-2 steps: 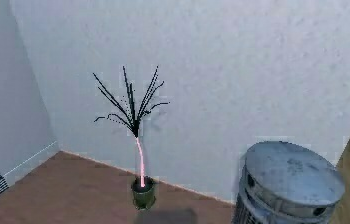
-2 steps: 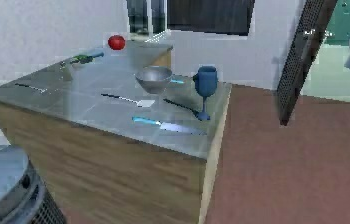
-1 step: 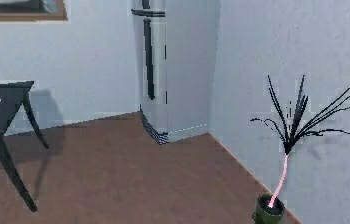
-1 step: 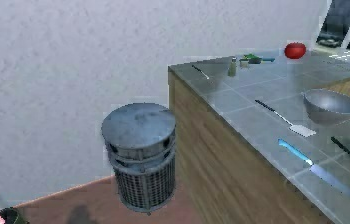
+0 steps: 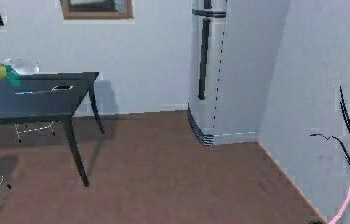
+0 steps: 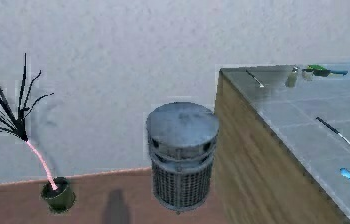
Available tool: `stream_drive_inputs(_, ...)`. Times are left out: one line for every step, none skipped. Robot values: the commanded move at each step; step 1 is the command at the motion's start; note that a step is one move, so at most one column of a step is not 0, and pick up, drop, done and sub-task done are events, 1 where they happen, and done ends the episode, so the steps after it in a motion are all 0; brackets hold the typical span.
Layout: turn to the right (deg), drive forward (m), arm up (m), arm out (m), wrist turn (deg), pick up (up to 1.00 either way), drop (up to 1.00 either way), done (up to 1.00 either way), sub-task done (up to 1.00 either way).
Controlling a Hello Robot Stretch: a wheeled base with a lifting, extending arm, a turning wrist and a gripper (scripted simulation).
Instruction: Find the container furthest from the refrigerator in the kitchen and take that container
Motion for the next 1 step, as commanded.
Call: stream_drive_inputs(0.0,1.00,0.00,0.00,0.0,0.00,0.00,0.00,0.00)
